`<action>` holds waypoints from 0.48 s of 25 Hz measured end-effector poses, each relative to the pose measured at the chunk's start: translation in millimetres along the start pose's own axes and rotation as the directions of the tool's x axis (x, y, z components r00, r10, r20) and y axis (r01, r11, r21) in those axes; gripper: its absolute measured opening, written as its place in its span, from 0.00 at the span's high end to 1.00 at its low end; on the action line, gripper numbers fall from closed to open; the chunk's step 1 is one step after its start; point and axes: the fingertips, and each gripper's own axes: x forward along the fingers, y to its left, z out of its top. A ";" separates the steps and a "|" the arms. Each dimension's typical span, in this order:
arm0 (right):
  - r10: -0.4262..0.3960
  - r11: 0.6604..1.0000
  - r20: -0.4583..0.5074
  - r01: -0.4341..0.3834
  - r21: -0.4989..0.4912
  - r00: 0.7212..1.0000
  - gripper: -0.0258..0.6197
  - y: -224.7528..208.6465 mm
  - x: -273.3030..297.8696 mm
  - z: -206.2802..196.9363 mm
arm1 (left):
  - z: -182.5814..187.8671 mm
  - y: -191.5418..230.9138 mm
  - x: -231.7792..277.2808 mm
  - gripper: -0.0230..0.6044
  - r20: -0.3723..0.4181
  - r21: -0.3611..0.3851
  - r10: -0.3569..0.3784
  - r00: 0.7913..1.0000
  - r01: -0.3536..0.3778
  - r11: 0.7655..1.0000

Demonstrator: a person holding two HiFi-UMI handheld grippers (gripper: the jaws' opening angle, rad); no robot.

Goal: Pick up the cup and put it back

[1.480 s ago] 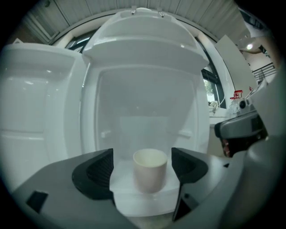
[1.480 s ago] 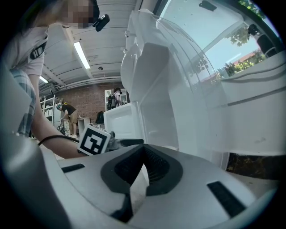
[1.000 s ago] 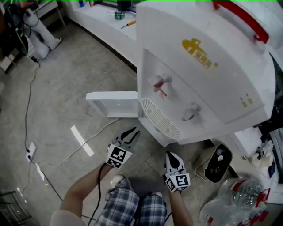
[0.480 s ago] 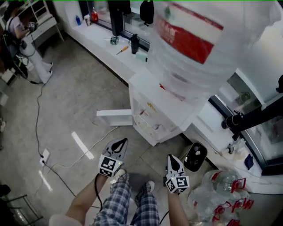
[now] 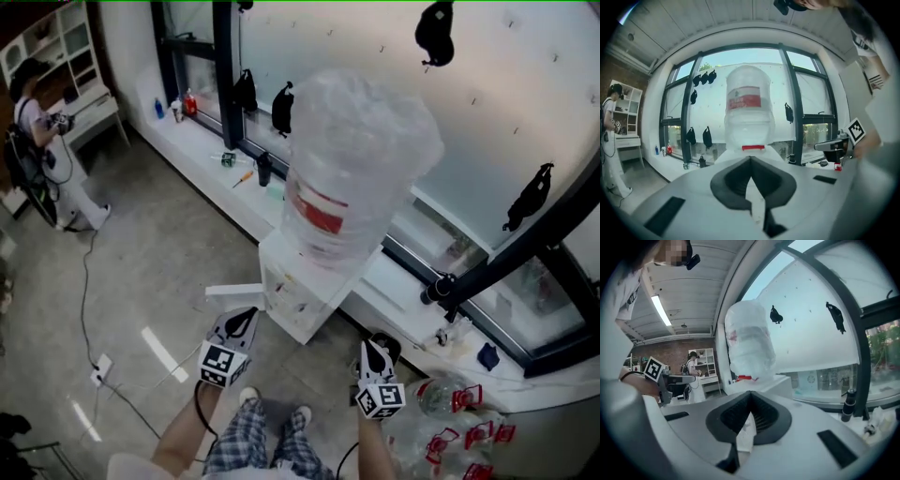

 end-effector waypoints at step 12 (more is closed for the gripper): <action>-0.067 0.995 0.154 0.077 -0.059 0.986 0.93 -8.1 -31.1 104.0 | 87.5 -16.9 -8.9 0.92 0.088 0.021 -0.038 0.995 0.036 0.999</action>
